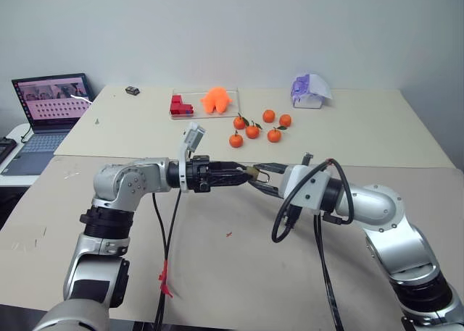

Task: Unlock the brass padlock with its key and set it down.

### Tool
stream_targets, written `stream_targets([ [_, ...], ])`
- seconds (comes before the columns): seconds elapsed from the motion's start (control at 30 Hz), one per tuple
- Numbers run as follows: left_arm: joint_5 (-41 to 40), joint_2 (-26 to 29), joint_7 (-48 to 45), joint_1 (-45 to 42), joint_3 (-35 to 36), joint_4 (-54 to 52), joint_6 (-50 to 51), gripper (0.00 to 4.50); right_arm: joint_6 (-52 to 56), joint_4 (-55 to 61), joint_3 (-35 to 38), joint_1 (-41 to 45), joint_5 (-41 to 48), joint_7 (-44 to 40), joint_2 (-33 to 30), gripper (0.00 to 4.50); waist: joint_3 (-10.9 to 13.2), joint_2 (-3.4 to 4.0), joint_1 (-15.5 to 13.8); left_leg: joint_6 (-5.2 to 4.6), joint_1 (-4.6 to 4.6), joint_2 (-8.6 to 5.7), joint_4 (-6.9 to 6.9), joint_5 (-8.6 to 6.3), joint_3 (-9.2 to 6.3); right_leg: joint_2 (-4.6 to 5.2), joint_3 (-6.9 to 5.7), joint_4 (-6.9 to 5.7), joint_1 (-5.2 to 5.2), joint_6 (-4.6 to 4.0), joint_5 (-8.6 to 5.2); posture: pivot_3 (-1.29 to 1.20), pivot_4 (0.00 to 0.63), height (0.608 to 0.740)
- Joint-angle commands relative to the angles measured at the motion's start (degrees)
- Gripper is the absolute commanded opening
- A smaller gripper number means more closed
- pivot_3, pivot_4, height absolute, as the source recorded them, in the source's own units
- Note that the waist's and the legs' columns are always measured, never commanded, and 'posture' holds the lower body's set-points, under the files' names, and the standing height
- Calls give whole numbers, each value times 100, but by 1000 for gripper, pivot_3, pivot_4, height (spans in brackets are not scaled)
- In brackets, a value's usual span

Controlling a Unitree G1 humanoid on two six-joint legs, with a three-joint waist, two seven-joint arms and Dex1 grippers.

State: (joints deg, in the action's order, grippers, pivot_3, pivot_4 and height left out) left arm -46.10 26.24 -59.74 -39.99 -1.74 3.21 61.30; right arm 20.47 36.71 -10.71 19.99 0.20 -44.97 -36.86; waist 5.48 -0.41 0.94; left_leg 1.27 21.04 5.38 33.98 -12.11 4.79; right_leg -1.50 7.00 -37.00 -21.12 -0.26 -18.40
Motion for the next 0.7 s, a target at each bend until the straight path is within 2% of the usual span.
stream_targets([
  [0.03,-11,-1,-60,-147,-6,-85,-62,2312,3,284,52,186,21,45,0,912,0,0,-1,0,0,0,0,0,0,0,0,0,0,0,0,0,150,689],
  [0.13,-83,28,-155,-96,-45,-192,0,1190,8,280,48,222,29,38,-1,912,0,0,-5,0,0,0,-1,0,0,0,0,0,0,0,0,0,150,689],
  [0.17,-91,29,-161,-93,-44,-202,10,662,10,278,45,235,30,35,-2,912,0,0,-5,0,0,0,-1,0,-1,0,-1,0,0,0,0,0,150,689],
  [0.23,-97,21,-153,-96,-36,-199,26,68,14,279,43,250,30,30,-4,912,0,0,-1,0,0,0,-1,0,-1,0,-1,0,0,0,0,0,150,689],
  [0.63,-24,-27,-45,-155,-36,-71,-14,68,69,287,53,263,84,17,-22,912,0,-1,-2,0,0,0,-2,0,-1,0,0,0,1,0,0,0,150,689],
  [0.67,-23,-32,-37,-160,-32,-65,-14,0,80,291,60,256,104,13,-17,1922,0,-1,-2,0,0,0,-3,0,-1,0,0,0,1,0,0,0,150,689],
  [0.7,-23,-36,-28,-161,-29,-63,-16,0,93,297,68,250,125,10,-13,2044,0,-1,-1,0,0,0,-2,0,-1,0,0,0,1,0,0,0,150,689],
])
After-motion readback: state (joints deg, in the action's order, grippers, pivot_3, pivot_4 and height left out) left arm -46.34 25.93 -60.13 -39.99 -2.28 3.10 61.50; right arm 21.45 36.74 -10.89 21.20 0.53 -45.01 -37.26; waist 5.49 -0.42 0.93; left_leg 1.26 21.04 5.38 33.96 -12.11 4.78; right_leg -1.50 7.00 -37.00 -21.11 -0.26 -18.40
